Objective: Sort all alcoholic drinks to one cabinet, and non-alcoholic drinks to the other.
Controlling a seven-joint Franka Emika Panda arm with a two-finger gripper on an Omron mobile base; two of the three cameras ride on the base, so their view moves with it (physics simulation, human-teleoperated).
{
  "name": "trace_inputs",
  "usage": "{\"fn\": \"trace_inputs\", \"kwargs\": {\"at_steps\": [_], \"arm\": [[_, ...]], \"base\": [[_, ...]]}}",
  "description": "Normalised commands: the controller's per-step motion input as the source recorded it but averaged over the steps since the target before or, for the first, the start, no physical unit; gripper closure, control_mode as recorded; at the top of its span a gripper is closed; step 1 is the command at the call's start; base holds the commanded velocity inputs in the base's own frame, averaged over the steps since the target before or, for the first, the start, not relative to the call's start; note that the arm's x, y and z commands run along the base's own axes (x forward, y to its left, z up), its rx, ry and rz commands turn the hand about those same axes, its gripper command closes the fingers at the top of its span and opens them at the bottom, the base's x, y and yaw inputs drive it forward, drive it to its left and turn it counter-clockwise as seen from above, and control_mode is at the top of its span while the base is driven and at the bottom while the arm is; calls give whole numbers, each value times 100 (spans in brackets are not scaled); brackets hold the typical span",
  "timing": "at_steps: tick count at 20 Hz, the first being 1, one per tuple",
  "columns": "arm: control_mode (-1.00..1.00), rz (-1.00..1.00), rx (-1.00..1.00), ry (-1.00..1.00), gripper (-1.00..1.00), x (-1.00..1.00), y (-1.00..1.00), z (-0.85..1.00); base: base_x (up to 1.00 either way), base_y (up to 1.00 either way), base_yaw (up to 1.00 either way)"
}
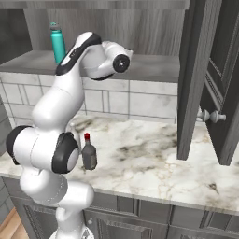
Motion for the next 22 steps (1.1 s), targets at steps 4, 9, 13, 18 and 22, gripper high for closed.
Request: {"fn": "trace_inputs", "kwargs": {"at_steps": [4, 9, 13, 18, 22], "arm": [[-100, -5, -2, -11, -100, -56, 0, 13], [-100, -6, -4, -12, -100, -86, 0, 16], [-100, -7, -4, -6, -100, -99, 0, 17], [-100, -6, -3, -1, -100, -100, 0, 17], [-100, -5, -6, 9, -100, -100, 0, 5]], "base": [[0, 0, 0], [0, 0, 0], [0, 0, 0], [0, 0, 0], [0, 0, 0]]}}
